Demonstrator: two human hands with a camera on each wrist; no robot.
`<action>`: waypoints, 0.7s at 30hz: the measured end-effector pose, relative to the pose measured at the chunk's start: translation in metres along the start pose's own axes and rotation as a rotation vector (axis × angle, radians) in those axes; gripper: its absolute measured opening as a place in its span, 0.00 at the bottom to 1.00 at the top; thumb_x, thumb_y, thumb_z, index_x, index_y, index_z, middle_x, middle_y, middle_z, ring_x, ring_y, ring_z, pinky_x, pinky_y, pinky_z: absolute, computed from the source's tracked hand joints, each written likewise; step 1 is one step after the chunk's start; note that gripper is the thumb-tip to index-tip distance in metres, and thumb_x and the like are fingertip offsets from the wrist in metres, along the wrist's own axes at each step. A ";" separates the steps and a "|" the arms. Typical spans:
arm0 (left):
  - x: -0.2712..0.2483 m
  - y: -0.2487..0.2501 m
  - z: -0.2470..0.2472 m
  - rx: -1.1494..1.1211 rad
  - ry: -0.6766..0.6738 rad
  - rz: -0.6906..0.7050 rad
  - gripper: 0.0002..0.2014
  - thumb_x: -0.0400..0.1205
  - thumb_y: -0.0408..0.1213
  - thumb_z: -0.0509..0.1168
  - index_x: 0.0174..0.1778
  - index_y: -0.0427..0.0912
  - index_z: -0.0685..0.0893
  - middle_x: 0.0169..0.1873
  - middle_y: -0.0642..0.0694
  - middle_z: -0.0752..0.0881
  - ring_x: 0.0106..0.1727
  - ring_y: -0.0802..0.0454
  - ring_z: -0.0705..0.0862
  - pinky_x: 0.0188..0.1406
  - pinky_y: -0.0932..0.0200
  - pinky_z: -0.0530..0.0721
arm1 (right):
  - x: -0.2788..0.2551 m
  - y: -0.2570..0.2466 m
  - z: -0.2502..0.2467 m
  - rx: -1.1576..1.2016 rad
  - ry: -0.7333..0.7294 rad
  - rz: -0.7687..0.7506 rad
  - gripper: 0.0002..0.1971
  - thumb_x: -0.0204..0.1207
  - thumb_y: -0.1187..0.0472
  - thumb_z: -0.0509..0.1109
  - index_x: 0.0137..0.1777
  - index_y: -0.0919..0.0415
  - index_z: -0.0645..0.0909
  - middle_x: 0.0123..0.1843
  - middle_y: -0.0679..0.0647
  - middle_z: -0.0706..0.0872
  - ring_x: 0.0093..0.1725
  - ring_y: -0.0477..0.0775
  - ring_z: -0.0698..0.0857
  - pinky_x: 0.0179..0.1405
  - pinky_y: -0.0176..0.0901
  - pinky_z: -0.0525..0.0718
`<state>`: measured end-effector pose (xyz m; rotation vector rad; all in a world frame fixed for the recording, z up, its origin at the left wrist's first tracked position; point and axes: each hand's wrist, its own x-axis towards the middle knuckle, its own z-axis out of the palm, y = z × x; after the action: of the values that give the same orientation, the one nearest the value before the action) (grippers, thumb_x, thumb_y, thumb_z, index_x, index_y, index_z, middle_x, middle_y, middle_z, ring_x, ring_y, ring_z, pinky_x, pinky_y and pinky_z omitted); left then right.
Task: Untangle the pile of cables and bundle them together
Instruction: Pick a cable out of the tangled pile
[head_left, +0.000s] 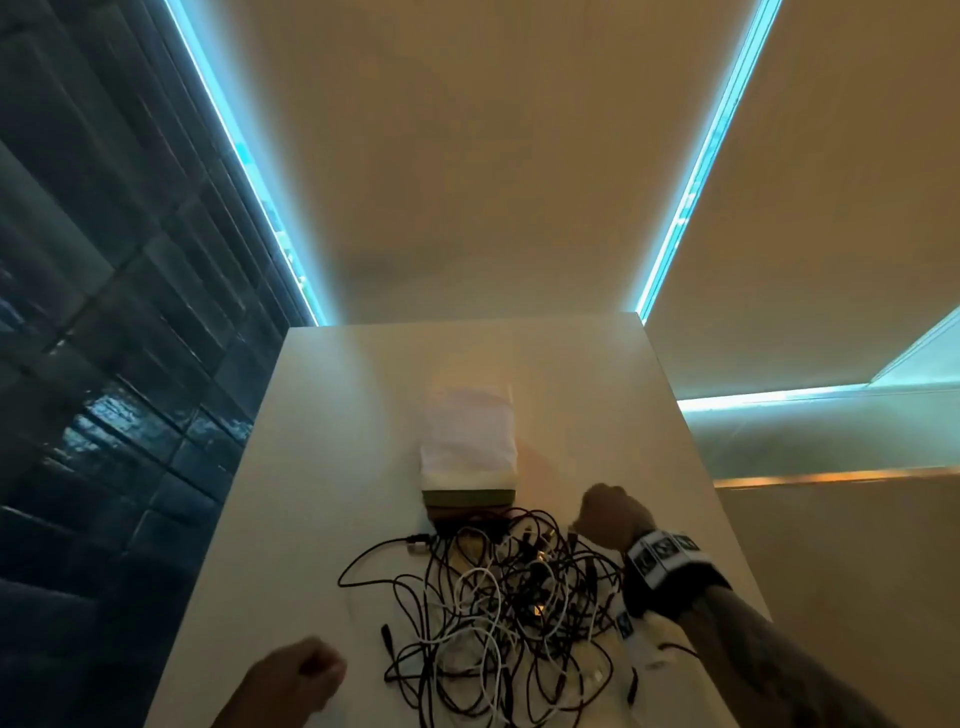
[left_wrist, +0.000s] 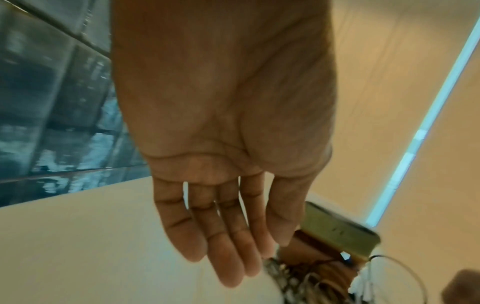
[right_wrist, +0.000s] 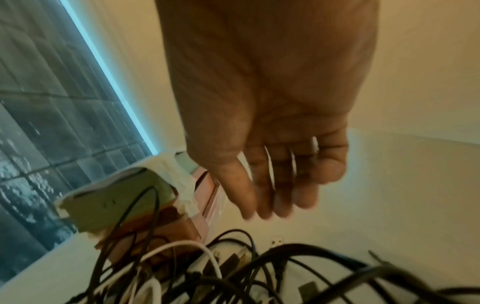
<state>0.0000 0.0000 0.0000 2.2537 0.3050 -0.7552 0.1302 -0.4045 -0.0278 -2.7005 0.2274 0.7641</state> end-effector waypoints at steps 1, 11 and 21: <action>0.003 0.024 0.006 0.028 0.020 0.010 0.04 0.77 0.40 0.73 0.37 0.48 0.88 0.32 0.52 0.91 0.36 0.58 0.88 0.41 0.69 0.81 | 0.005 -0.005 0.002 -0.062 -0.070 0.011 0.19 0.77 0.50 0.67 0.61 0.63 0.77 0.63 0.62 0.81 0.60 0.63 0.83 0.55 0.49 0.82; 0.033 0.118 0.047 0.002 0.001 0.433 0.05 0.80 0.37 0.70 0.40 0.53 0.86 0.34 0.60 0.86 0.39 0.69 0.83 0.38 0.75 0.77 | 0.008 0.009 0.054 -0.221 -0.076 -0.021 0.17 0.80 0.50 0.62 0.60 0.62 0.77 0.61 0.63 0.80 0.59 0.65 0.82 0.54 0.48 0.80; 0.041 0.160 0.071 -0.113 -0.030 0.559 0.05 0.80 0.37 0.70 0.49 0.50 0.88 0.44 0.56 0.90 0.45 0.67 0.87 0.46 0.69 0.84 | -0.023 0.006 0.026 0.167 0.099 -0.216 0.06 0.65 0.59 0.69 0.35 0.55 0.73 0.35 0.52 0.83 0.35 0.56 0.80 0.32 0.48 0.76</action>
<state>0.0697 -0.1636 0.0263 2.0693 -0.2854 -0.4576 0.0972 -0.3992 -0.0379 -2.5539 0.0195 0.5250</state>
